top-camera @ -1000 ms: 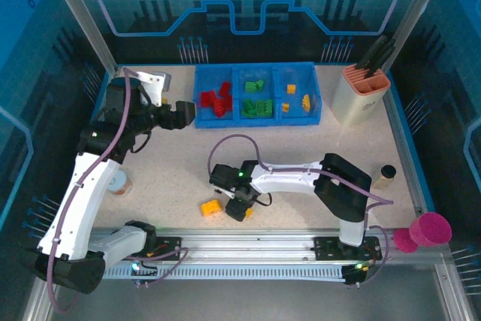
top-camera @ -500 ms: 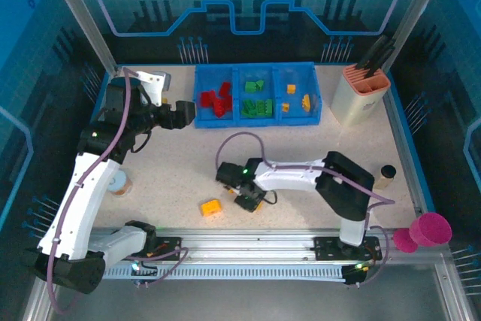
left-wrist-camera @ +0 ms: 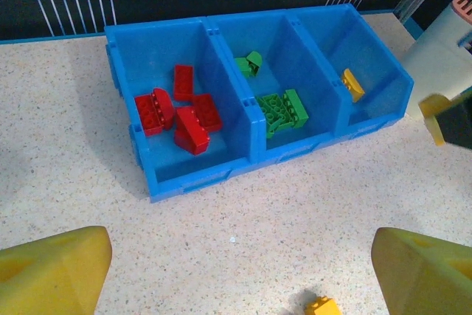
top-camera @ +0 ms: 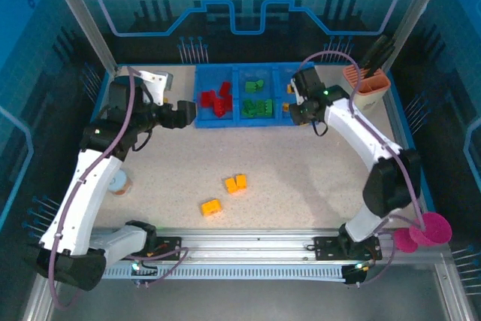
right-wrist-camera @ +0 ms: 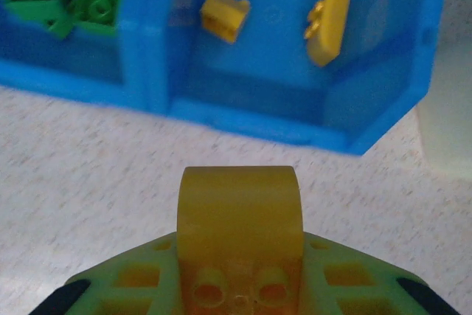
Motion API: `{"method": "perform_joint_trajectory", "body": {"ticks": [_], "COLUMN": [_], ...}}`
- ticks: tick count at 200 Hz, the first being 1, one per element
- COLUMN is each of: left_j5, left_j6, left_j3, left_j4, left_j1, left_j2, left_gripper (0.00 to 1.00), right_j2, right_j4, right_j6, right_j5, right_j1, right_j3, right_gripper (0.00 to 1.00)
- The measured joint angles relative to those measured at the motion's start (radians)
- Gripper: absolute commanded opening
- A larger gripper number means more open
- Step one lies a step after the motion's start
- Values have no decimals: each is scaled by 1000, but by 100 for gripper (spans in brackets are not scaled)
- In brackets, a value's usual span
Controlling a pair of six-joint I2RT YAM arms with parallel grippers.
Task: Sort the legos into containers by color
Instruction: Place the lego in the container.
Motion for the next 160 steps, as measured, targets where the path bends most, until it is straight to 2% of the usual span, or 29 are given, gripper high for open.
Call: {"method": "perform_joint_trajectory", "body": {"ticks": [41, 95, 119, 137, 160], "left_j5": [-7, -11, -12, -13, -13], "left_j6": [0, 1, 1, 1, 0], "left_j3": [0, 1, 1, 1, 1], "left_j4": [0, 0, 0, 0, 0], "left_j1": [1, 1, 1, 1, 1], "left_j2": [9, 26, 26, 26, 26], "left_gripper": [92, 92, 92, 92, 92], "right_j2": [264, 613, 671, 666, 613], "right_j4": [5, -34, -66, -92, -101], "right_j6": [-35, -77, -90, -98, -99], "right_j5": [-20, -39, -39, -40, -40], "right_j1": [-94, -111, -112, -112, -110], "right_j3": [233, 635, 695, 695, 659], "right_gripper": [33, 36, 42, 51, 55]}}
